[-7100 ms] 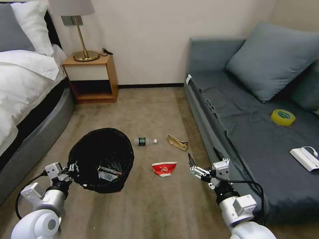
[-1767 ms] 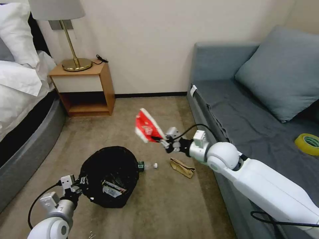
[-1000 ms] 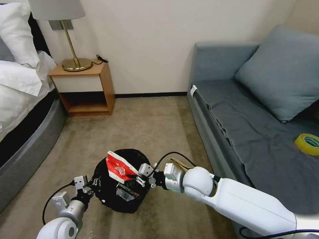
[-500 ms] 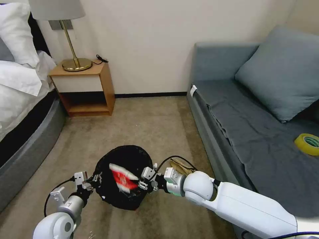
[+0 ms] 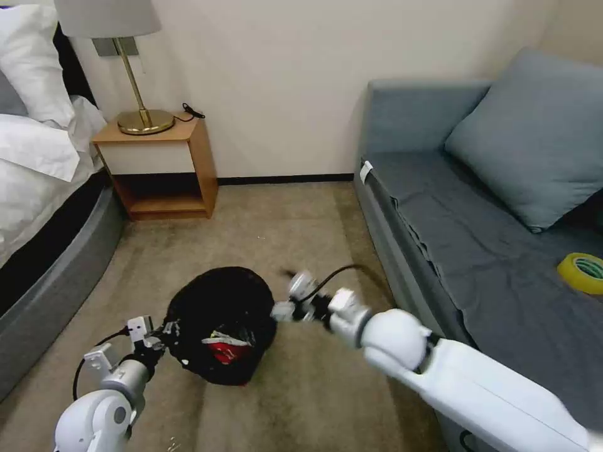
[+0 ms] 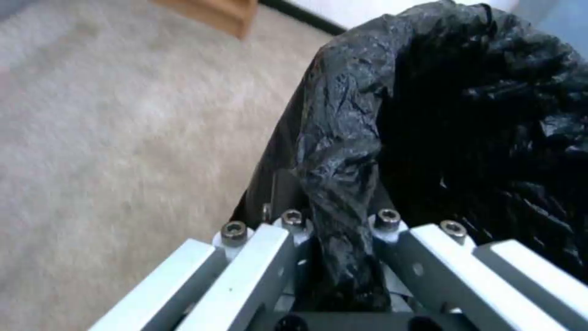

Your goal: Pick up the trash bin, then pick up the garbage on the floor and place it into the trash bin.

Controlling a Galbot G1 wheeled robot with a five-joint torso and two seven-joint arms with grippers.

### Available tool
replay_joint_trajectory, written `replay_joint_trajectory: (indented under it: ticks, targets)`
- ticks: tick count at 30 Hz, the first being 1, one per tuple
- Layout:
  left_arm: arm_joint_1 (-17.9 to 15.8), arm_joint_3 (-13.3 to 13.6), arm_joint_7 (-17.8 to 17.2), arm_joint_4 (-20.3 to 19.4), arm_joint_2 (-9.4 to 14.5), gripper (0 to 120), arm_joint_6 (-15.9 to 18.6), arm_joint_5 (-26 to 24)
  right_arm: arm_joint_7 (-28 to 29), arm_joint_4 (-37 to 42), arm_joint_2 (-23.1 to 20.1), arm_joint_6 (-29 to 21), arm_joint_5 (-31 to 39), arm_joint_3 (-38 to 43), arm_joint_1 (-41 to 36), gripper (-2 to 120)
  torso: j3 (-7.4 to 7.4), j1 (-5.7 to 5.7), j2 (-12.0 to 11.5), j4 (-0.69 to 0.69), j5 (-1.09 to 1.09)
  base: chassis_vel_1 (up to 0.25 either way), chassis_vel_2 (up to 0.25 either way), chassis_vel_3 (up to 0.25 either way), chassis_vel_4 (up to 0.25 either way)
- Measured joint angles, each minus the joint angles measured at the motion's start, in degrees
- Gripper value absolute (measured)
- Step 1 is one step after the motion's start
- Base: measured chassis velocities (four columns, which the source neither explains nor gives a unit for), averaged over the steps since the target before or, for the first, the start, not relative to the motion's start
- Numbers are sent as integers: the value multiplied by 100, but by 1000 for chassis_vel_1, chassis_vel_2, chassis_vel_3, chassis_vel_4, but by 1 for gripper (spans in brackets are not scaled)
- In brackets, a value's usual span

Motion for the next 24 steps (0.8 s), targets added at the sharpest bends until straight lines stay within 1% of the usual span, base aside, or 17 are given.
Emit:
replay_joint_trajectory:
  ticks: [1, 2, 4, 5, 6, 8, 11, 12, 14, 15, 16, 17, 18, 20, 21, 22, 24]
  targets:
    - [-18, -50, -33, -42, 0, 4, 30, -32, 176, 157, -21, -5, 25, 76, -139, 98, 0, 0, 0, 0, -1, 0, 0, 0, 0]
    - [-18, -50, -33, -42, 0, 4, 30, -32, 176, 157, -21, -5, 25, 76, -139, 98, 0, 0, 0, 0, -1, 0, 0, 0, 0]
    - [0, -235, -129, -171, -21, 4, 84, -122, 560, 435, 22, 6, -37, 169, -475, 100, 0, 0, 0, 3, -1, 0, 0, 0, 0]
    - [3, -248, -136, -180, -22, 4, 85, -127, 593, 451, 33, 13, -54, 178, -511, 100, 0, 0, 0, 4, -1, 0, 0, 0, 0]
    - [10, -314, -193, -244, -23, 4, 110, -158, 764, 490, 111, 94, -209, 248, -721, 100, 0, 0, 0, 6, -1, 0, 0, 0, 0]
    - [10, -325, -210, -271, -20, 4, 124, -172, 832, 490, 152, 142, -303, 298, -831, 100, 0, 0, 0, 6, -1, 0, 0, 0, 0]
    - [14, -327, -256, -388, -27, 4, 176, -198, 945, 494, 415, 344, -927, 771, -1536, 100, 0, 0, 0, 4, -1, 0, 0, 0, 0]
    - [14, -327, -256, -388, -27, 4, 176, -198, 945, 494, 415, 344, -927, 771, -1536, 100, 0, 0, 0, 4, -1, 0, 0, 0, 0]
    - [34, -315, -279, -452, -67, 4, 202, -198, 939, 531, 754, 538, -1453, 1262, -2397, 100, 0, 0, 0, 4, 0, 0, 0, 0, 0]
    - [34, -315, -279, -452, -67, 4, 202, -198, 939, 531, 754, 538, -1453, 1262, -2397, 100, 0, 0, 0, 4, 0, 0, 0, 0, 0]
    - [42, -306, -286, -479, -95, 4, 217, -193, 879, 560, 1112, 719, -1872, 1638, -3039, 100, -1, 0, 0, 2, -2, 0, 0, 0, 0]
    - [42, -306, -286, -479, -95, 4, 217, -193, 879, 560, 1112, 719, -1872, 1638, -3039, 100, -1, 0, 0, 2, -2, 0, 0, 0, 0]
    - [44, -305, -290, -498, -110, 4, 223, -190, 878, 577, 1313, 797, -2078, 1787, -3360, 100, -1, 0, 0, 3, -1, 0, 0, 0, 0]
    - [43, -307, -293, -506, -123, 4, 230, -175, 943, 593, 1565, 875, -2289, 1903, -3716, 100, -1, 0, 0, 2, -2, 0, 0, 0, 0]
    - [40, -308, -293, -509, -125, 4, 232, -169, 1008, 597, 1674, 892, -2393, 1933, -3857, 100, -1, 0, 0, 3, -1, 0, 0, 0, 0]
    - [40, -308, -293, -509, -125, 4, 232, -169, 1008, 597, 1674, 892, -2393, 1933, -3857, 100, -1, 0, 0, 3, -1, 0, 0, 0, 0]
    - [26, -313, -295, -511, -145, 4, 232, -150, 1130, 594, 1914, 933, -2583, 1969, -4113, 100, -1, 0, 0, 4, -2, 0, 0, 0, 0]
